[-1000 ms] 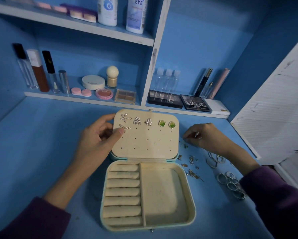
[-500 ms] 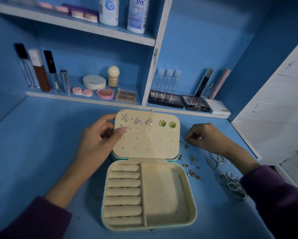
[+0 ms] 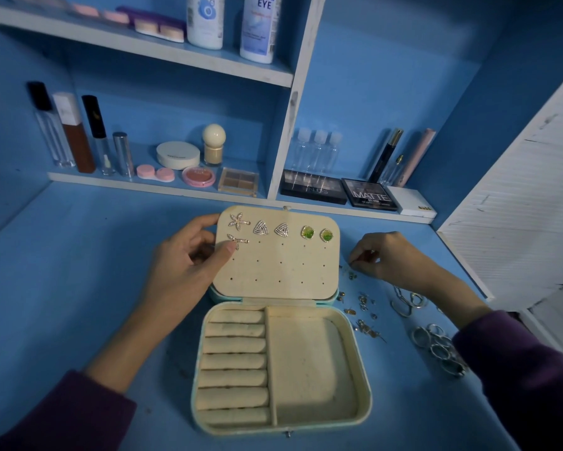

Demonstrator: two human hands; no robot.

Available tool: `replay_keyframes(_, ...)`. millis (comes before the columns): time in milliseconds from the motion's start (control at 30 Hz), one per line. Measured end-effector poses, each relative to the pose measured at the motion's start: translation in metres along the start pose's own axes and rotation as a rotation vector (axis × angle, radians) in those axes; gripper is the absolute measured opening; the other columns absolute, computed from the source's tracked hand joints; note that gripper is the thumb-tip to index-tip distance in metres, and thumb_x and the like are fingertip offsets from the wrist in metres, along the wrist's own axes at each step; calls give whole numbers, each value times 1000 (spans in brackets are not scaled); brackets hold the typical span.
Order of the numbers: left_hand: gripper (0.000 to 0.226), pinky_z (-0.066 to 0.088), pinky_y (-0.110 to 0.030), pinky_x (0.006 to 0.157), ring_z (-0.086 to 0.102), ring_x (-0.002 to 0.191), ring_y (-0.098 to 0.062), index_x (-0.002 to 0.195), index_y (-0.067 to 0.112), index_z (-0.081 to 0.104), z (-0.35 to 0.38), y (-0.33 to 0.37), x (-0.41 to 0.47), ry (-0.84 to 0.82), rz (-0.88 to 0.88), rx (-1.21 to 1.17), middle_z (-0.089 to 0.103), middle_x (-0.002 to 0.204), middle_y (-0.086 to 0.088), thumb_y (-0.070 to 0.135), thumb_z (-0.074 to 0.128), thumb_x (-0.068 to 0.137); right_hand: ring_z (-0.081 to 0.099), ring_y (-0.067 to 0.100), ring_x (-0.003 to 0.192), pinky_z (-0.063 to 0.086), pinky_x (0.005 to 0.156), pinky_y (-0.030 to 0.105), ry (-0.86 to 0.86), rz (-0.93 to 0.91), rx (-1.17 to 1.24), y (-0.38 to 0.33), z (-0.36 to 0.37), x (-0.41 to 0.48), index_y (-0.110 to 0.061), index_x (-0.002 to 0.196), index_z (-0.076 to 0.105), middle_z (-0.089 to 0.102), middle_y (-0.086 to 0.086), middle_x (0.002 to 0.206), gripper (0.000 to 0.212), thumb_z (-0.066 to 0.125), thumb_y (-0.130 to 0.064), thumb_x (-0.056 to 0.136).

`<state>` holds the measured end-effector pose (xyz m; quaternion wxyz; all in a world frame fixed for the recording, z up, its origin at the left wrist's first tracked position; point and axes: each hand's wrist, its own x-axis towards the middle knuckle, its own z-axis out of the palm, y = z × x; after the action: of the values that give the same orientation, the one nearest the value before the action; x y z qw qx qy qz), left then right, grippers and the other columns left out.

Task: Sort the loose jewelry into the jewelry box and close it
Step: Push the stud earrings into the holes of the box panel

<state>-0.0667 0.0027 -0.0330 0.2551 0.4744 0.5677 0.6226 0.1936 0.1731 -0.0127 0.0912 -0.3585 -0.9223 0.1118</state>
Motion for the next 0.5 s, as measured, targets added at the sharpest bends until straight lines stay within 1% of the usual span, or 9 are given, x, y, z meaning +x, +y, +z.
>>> replay_keyframes(100, 34, 50, -13, 62, 64, 70, -5, 101, 36, 61, 0, 0, 0, 1, 2, -4, 72, 79, 10, 6, 66, 85, 55, -4, 67, 41, 66, 6, -4, 19, 5, -1, 1, 0, -13, 80, 72, 58, -19, 75, 11, 68, -4, 79)
replay_keyframes(133, 34, 50, -13, 62, 64, 70, -5, 102, 36, 61, 0, 0, 0, 0, 2, -6, 72, 79, 10, 6, 66, 85, 55, -4, 67, 42, 66, 7, -3, 23, 6, -1, 1, 0, -13, 80, 72, 58, -17, 75, 11, 68, -3, 79)
replay_keyframes(200, 35, 50, -14, 63, 64, 71, -6, 102, 36, 61, 0, 0, 0, -2, 3, -8, 72, 80, 10, 5, 66, 85, 55, -3, 67, 46, 67, 14, -4, 25, -5, 0, 0, 0, -13, 80, 72, 61, -12, 77, 10, 68, -4, 79)
replay_keyframes(333, 35, 50, -19, 65, 65, 74, -16, 101, 36, 61, 0, -1, 0, -2, 4, -10, 72, 82, 7, 5, 66, 85, 53, 2, 68, 48, 70, 21, -42, 21, -85, 2, -2, 1, -13, 81, 72, 62, -7, 79, 8, 67, -7, 80)
replay_keyframes(400, 35, 52, -20, 64, 66, 75, -14, 102, 37, 61, 0, -1, 0, -9, 0, -6, 72, 82, 7, 6, 66, 86, 53, 0, 68, 48, 70, 21, -44, 17, -90, 2, -2, 0, -14, 81, 72, 61, -8, 79, 8, 68, -7, 80)
replay_keyframes(500, 35, 51, -16, 63, 66, 73, -8, 102, 36, 61, -1, -1, 0, -8, 2, -3, 72, 81, 10, 6, 66, 86, 54, -2, 67, 46, 66, 14, -30, 28, -68, 2, -1, -1, -15, 80, 72, 61, -10, 77, 9, 68, -6, 80)
